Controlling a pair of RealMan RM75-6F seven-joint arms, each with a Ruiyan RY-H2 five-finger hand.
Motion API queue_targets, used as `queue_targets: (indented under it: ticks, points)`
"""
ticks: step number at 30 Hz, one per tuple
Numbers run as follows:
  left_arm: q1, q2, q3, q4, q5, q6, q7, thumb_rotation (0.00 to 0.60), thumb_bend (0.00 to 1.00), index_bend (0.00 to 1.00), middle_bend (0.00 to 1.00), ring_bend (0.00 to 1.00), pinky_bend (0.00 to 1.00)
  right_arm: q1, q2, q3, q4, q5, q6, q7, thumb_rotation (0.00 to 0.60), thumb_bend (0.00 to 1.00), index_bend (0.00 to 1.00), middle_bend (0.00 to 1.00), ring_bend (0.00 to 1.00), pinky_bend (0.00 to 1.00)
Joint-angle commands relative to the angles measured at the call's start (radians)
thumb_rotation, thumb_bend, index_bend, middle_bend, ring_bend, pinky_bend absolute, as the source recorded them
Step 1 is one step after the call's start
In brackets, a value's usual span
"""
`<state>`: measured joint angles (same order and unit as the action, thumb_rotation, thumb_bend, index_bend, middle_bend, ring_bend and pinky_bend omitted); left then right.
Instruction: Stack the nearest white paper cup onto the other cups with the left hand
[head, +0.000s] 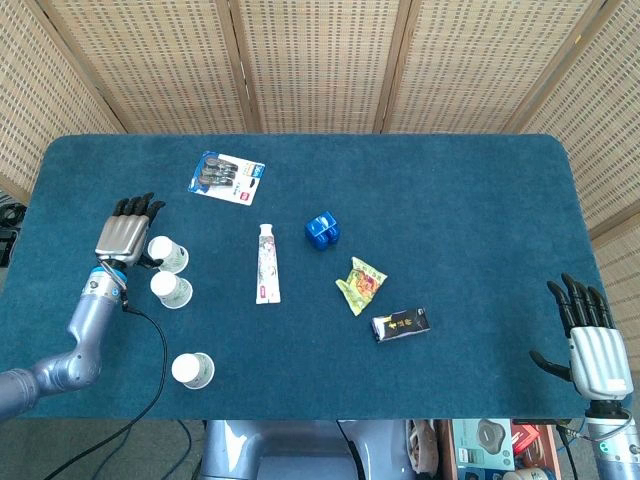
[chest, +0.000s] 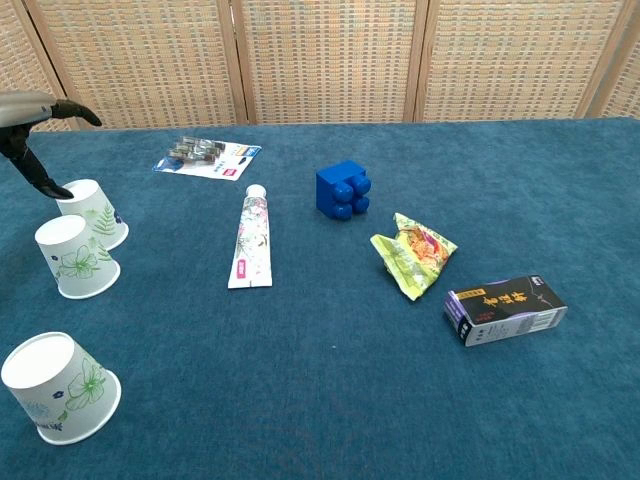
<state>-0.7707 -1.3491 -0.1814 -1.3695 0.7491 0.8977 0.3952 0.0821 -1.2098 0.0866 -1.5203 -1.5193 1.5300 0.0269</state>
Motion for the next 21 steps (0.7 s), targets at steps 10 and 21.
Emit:
queue_targets:
  ticks: [10, 21]
  points:
    - [0.076, 0.211, -0.014, -0.377, 0.26, 0.151, -0.064, 0.6, 0.2, 0.1, 0.0, 0.0, 0.0, 0.002, -0.001, -0.003, -0.004, -0.002, -0.006, -0.012, 0.6, 0.09, 0.0, 0.0, 0.0, 0.0]
    - [0.128, 0.269, 0.117, -0.607, 0.409, 0.177, 0.062, 0.6, 0.2, 0.1, 0.0, 0.0, 0.0, -0.005, 0.007, 0.0, -0.012, -0.006, 0.012, -0.005, 0.6, 0.09, 0.0, 0.0, 0.0, 0.0]
